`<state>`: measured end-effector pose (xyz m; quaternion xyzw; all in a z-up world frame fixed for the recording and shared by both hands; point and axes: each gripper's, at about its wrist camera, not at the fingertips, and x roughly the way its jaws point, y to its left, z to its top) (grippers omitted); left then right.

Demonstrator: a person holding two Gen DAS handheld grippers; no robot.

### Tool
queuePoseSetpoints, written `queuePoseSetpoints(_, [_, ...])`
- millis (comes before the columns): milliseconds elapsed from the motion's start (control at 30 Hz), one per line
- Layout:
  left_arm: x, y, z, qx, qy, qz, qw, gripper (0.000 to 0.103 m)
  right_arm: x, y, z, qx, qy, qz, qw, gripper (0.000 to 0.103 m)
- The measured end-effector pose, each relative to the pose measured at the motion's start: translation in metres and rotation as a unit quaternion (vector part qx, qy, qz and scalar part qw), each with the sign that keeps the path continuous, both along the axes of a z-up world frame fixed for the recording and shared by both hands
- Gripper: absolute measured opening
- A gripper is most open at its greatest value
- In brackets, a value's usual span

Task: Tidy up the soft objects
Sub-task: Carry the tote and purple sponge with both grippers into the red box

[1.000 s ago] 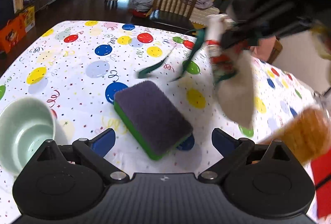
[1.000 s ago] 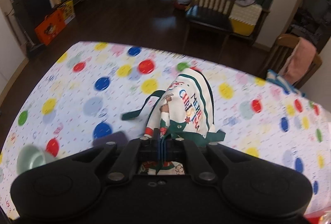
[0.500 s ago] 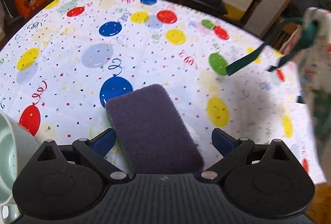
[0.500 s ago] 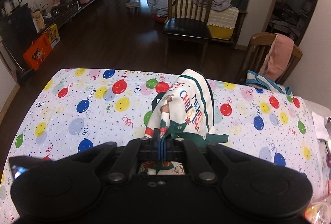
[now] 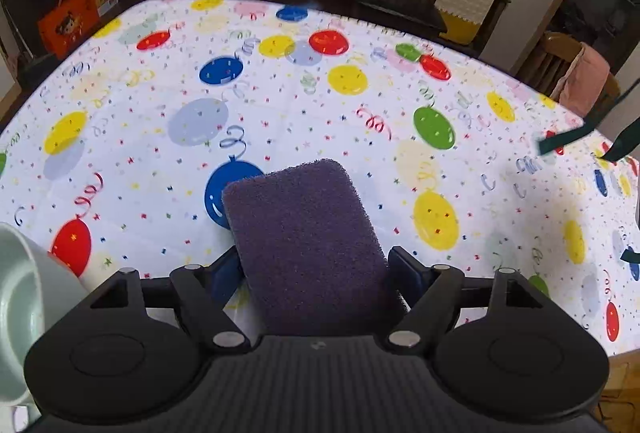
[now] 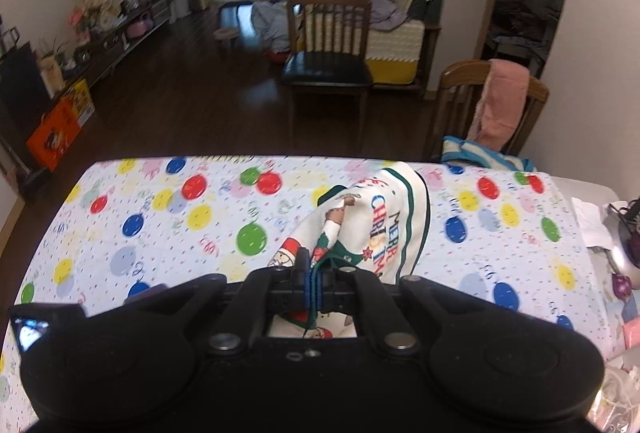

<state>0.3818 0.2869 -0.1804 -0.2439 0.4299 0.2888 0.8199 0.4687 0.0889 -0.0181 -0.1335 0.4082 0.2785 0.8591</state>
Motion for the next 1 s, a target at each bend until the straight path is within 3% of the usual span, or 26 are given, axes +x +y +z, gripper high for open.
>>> queuePoseSetpoints(267, [-0.02, -0.017, 0.049, 0.028, -0.03, -0.051, 0.9978, 0.078, 0.01, -0.054, 0.029, 0.025, -0.015, -0.029, 0.999, 0.002])
queuePoseSetpoints(533, [-0.053, -0.042, 0.116, 0.021, -0.062, -0.12, 0.9906, 0.078, -0.001, -0.123, 0.057, 0.037, -0.027, -0.019, 0.999, 0.002])
queuePoseSetpoints(700, [-0.071, -0.068, 0.153, 0.029, -0.086, -0.162, 0.9827, 0.078, -0.016, -0.175, 0.075, 0.051, -0.029, -0.011, 0.998, 0.002])
queuePoseSetpoints(833, [-0.077, -0.093, 0.179, 0.014, -0.106, -0.188, 0.9763, 0.078, -0.028, -0.218, 0.091, 0.063, -0.036, -0.013, 0.997, 0.002])
queuePoseSetpoints(1000, [-0.075, -0.137, 0.215, 0.02, -0.132, -0.234, 0.963, 0.078, -0.037, -0.268, 0.108, 0.07, -0.042, -0.01, 0.997, 0.002])
